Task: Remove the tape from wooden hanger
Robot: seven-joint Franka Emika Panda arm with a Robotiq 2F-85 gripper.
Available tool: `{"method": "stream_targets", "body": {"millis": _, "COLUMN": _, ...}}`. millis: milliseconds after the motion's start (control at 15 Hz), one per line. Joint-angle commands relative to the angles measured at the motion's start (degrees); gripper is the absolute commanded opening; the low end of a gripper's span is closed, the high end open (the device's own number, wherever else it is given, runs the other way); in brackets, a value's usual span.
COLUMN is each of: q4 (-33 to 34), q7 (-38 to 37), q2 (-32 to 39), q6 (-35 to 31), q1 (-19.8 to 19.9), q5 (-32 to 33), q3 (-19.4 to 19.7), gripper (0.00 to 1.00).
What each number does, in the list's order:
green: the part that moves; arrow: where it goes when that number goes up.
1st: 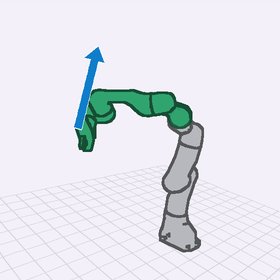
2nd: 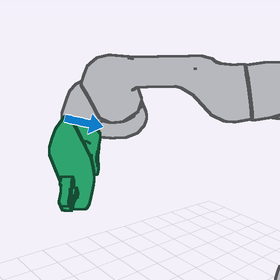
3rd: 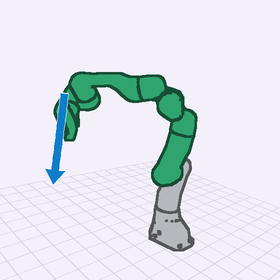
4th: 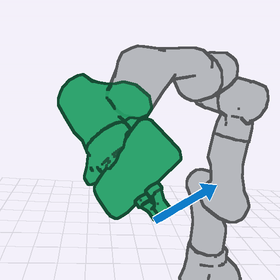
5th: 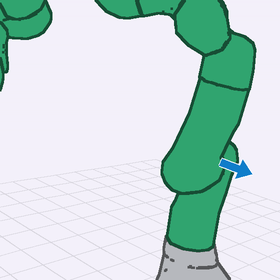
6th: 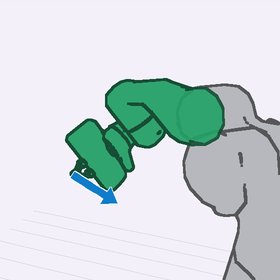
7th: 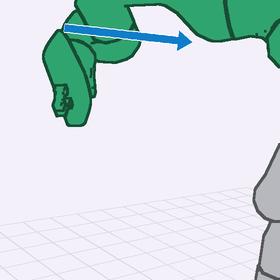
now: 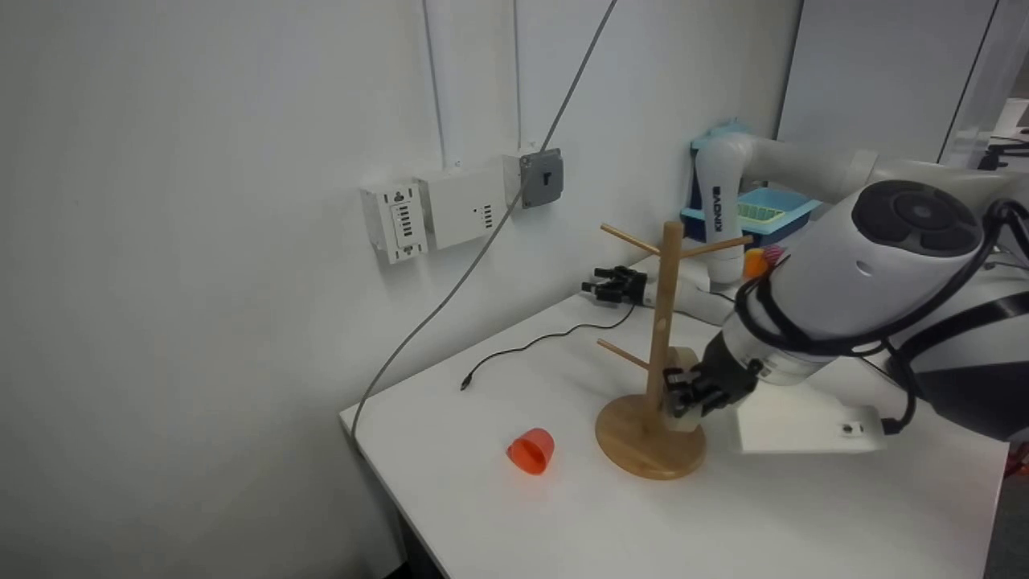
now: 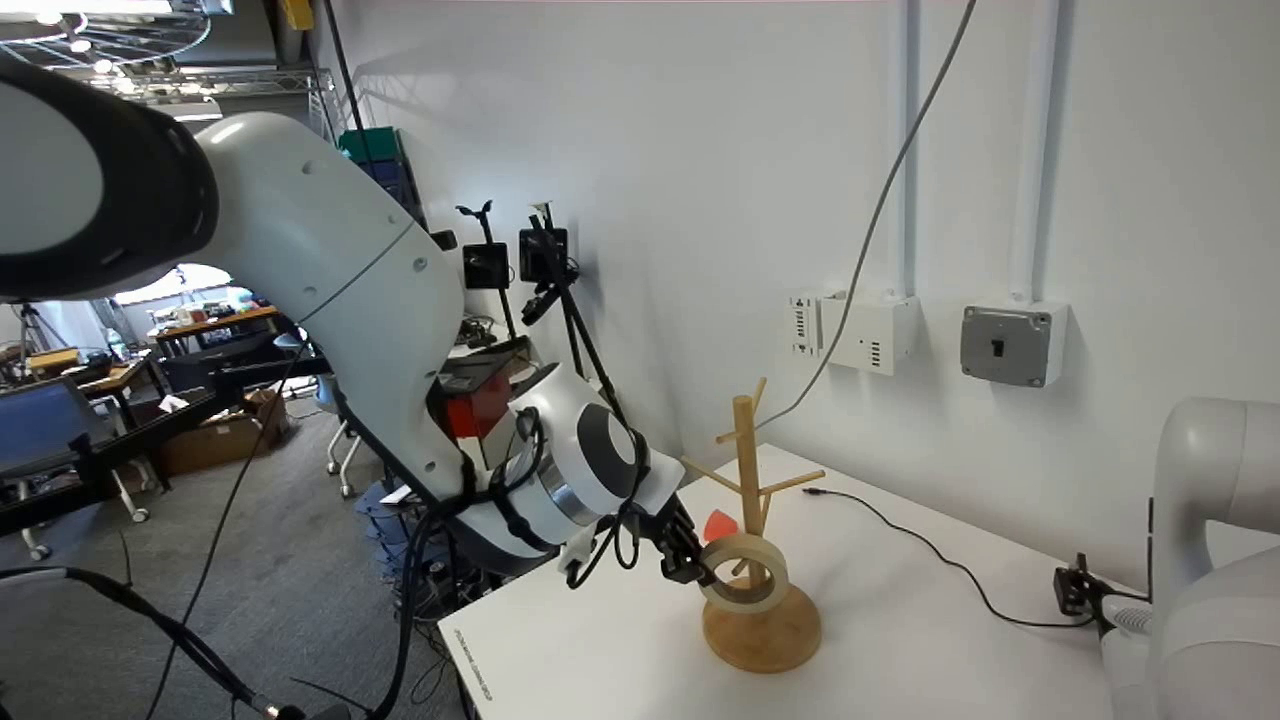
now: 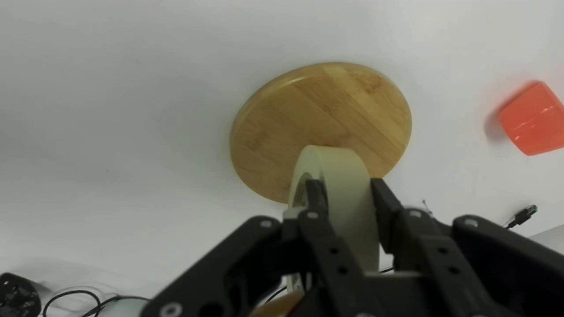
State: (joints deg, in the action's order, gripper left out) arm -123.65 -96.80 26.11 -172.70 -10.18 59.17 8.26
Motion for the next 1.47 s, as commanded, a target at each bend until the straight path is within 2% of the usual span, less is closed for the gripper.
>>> {"method": "stream_targets", "body": {"millis": 0, "q4": -0.48, "q7": -1.65, "q2": -0.90, "q6": -0.78, "q1": -0.82, "q5": 1.02, "q3": 0.83, "gripper": 0.08}}
{"method": "stream_targets", "body": {"millis": 800, "q4": -7.90, "q7": -5.63, "q2": -10.33, "q6": -2.91, "q1": -1.50, "q5": 7.01, "q3": 3.21, "gripper": 0.08}}
{"method": "stream_targets", "body": {"millis": 1067, "q4": -10.60, "q7": -4.42, "q2": -11.98, "q6": -2.79, "q1": -0.55, "q5": 6.70, "q3": 2.96, "gripper": 0.08}}
{"method": "stream_targets", "body": {"millis": 1400, "q4": -13.00, "q7": -6.17, "q2": -13.72, "q6": -2.21, "q1": -1.39, "q5": 9.34, "q3": 4.48, "gripper": 0.08}}
